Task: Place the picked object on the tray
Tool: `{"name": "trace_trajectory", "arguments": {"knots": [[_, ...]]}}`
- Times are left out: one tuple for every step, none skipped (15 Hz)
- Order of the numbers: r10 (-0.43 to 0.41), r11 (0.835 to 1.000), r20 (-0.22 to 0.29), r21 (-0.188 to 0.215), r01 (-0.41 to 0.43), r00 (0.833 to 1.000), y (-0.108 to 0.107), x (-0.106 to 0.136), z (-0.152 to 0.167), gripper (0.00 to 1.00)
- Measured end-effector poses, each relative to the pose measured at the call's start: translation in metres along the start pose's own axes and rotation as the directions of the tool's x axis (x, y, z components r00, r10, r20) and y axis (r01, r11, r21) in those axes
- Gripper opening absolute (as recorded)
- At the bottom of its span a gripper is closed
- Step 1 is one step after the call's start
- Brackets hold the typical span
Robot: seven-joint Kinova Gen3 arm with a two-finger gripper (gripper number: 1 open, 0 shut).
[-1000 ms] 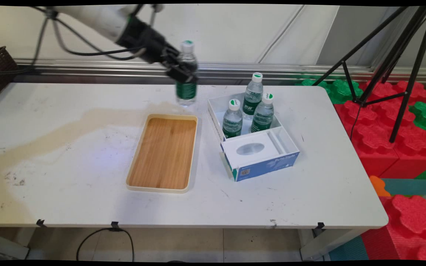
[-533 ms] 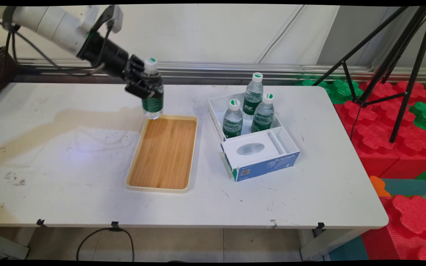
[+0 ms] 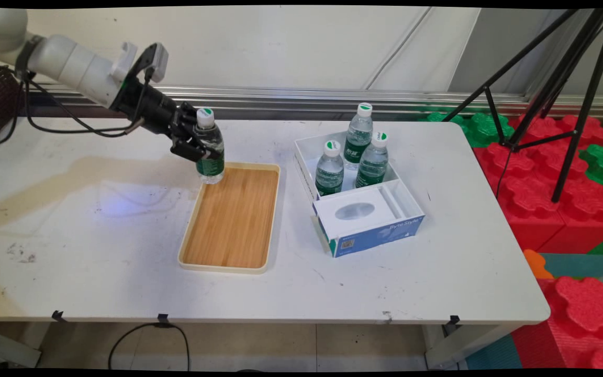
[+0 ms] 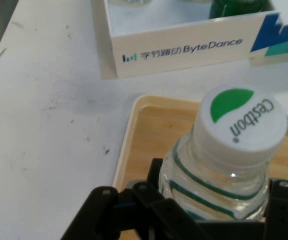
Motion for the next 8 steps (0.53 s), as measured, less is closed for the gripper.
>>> {"name": "trace_trajectory", "arguments": {"knots": [[0.001,1.0,-0.004,0.001,-0.001,1.0,-0.002,-0.006,0.003,0.0],[0.001,1.0,-0.009,0.0,-0.001,1.0,-0.004,-0.012,0.007,0.0],[0.003,1.0,-0.016,-0.001,-0.003,1.0,-0.006,-0.016,0.012,0.0],[0.003,1.0,-0.021,-0.003,-0.004,1.0,-0.008,-0.02,0.015,0.0],[0.004,1.0,-0.025,-0.004,-0.004,1.0,-0.008,-0.022,0.017,0.0],[0.004,1.0,-0.03,-0.006,-0.004,1.0,-0.009,-0.024,0.02,0.0],[0.003,1.0,-0.036,-0.008,-0.004,0.999,-0.009,-0.026,0.022,0.0],[0.004,1.0,-0.042,-0.01,-0.004,0.999,-0.01,-0.027,0.024,0.0]]}}
